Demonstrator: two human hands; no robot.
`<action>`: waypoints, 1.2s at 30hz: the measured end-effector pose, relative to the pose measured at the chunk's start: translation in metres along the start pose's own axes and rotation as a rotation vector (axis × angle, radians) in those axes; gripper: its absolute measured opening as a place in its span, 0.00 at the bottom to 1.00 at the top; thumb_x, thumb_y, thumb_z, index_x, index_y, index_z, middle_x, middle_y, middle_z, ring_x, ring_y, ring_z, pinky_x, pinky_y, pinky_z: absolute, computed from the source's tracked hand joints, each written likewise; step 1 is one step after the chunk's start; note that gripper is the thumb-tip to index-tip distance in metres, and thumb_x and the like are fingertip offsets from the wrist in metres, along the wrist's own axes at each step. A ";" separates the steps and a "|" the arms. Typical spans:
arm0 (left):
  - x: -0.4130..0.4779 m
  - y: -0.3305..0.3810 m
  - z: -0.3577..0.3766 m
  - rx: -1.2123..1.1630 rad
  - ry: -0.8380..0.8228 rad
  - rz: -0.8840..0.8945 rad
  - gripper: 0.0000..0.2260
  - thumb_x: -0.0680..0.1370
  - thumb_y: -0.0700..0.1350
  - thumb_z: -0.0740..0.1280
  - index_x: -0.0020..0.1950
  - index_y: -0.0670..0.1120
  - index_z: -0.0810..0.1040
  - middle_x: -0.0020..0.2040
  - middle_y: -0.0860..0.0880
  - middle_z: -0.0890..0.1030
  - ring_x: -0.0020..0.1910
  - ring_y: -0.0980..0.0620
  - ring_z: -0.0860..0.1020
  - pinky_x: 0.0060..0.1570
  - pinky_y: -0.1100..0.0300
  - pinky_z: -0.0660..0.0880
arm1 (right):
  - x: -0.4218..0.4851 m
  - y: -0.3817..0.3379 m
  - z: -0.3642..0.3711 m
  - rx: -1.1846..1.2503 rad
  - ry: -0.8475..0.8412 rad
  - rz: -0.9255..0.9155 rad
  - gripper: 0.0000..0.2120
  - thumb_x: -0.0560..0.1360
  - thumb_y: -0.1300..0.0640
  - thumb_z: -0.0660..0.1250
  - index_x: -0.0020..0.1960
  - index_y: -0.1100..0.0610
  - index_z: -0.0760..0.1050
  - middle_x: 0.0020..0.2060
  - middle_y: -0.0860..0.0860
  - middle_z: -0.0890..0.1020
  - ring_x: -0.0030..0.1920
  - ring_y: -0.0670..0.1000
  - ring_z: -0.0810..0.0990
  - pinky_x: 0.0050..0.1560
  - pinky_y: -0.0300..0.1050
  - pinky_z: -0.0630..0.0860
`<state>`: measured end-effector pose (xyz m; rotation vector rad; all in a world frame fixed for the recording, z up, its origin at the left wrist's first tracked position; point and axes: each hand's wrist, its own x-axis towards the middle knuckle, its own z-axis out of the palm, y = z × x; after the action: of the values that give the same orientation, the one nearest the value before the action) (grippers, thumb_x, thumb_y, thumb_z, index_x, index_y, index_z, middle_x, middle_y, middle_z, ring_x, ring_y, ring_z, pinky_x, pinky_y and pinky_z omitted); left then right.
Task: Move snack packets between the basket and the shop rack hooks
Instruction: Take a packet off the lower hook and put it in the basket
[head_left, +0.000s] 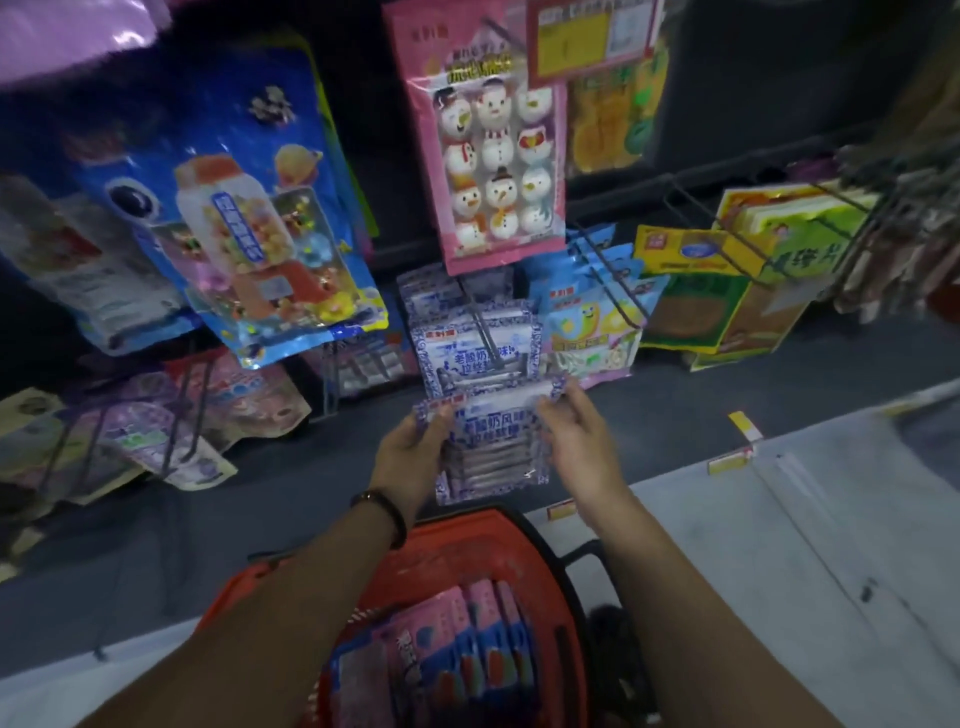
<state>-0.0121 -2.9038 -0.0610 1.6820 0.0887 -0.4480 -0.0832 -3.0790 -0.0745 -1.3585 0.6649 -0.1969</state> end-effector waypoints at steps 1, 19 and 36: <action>0.007 -0.004 0.003 -0.003 0.013 -0.023 0.13 0.84 0.49 0.68 0.52 0.38 0.82 0.31 0.44 0.81 0.35 0.42 0.80 0.49 0.37 0.83 | 0.001 0.000 0.001 -0.021 -0.038 -0.006 0.40 0.81 0.44 0.71 0.86 0.45 0.54 0.83 0.50 0.65 0.80 0.55 0.69 0.75 0.57 0.72; 0.057 -0.011 0.017 -0.049 0.000 -0.043 0.14 0.82 0.54 0.71 0.51 0.43 0.82 0.45 0.38 0.83 0.42 0.42 0.82 0.44 0.51 0.86 | 0.017 0.002 0.012 -0.330 -0.014 -0.112 0.48 0.81 0.47 0.71 0.86 0.42 0.39 0.84 0.47 0.60 0.82 0.49 0.62 0.81 0.50 0.61; 0.118 0.005 0.023 0.003 0.107 -0.118 0.39 0.74 0.73 0.70 0.72 0.44 0.74 0.57 0.44 0.83 0.53 0.45 0.85 0.59 0.42 0.84 | 0.011 -0.001 0.026 -0.511 -0.193 -0.014 0.31 0.82 0.51 0.71 0.82 0.51 0.64 0.58 0.33 0.75 0.66 0.43 0.73 0.60 0.32 0.68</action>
<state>0.0927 -2.9500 -0.0984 1.7088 0.2665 -0.4464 -0.0594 -3.0631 -0.0754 -1.8447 0.5625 0.1030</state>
